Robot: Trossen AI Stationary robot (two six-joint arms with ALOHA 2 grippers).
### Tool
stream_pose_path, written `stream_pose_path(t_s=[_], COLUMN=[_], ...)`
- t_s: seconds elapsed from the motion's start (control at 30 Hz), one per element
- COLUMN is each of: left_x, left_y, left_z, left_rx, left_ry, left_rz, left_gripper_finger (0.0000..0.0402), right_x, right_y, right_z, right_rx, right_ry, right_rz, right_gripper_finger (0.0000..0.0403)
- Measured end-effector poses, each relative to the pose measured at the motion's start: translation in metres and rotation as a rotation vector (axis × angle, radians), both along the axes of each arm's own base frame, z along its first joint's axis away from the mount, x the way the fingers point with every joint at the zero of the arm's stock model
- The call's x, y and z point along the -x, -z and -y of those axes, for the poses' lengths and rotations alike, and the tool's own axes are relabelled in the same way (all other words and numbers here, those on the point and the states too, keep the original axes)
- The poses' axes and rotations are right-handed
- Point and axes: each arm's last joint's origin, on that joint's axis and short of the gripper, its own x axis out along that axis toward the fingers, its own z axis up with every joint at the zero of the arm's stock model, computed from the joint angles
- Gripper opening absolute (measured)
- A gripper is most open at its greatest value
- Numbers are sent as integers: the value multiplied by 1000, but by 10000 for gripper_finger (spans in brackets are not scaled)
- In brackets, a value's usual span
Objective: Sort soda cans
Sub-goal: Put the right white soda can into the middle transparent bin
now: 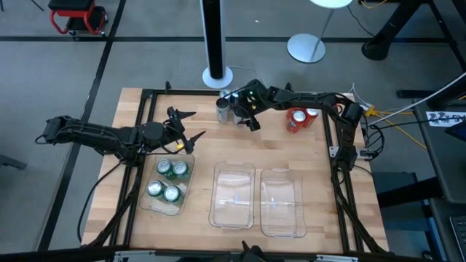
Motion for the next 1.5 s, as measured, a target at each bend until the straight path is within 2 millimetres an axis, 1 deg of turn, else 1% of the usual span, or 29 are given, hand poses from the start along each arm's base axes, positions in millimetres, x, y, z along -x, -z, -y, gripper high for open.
stream_pose_path(t_s=[0.07,0.1,0.23,0.3,0.37,0.47,0.57,0.7,0.93,1.03,1.2,1.37,1.5], left_x=[0,0,0,0,0,0,0,0,0,0,0,0,0], left_y=[0,0,0,0,0,0,0,0,0,0,0,0,0], left_z=[0,0,0,0,0,0,0,0,0,0,0,0,0], left_rx=[0,0,0,0,0,-1,0,1,1,1,5,7,8], left_ry=[0,0,0,0,0,0,0,0,0,0,-1,-1,-1], left_rz=[-1,0,0,-3,-4,-5,-4,-4,-4,-3,-1,1,1], left_gripper_finger=[388,388,388,388,388,388,388,388,388,388,388,388,388], right_x=[0,0,3,6,10,17,23,30,45,47,45,44,43], right_y=[0,-1,-8,-19,-35,-55,-72,-96,-125,-129,-128,-125,-125], right_z=[0,0,-2,-3,-6,-15,-30,-58,-105,-123,-153,-177,-194], right_rx=[24,30,53,72,90,99,96,80,63,48,20,0,-3], right_ry=[-27,-39,-55,-60,-63,-78,-116,-191,-289,-331,-424,-487,-493], right_rz=[4,7,12,36,68,89,107,143,150,141,117,89,78], right_gripper_finger=[257,248,248,248,248,248,248,248,248,248,248,248,248])
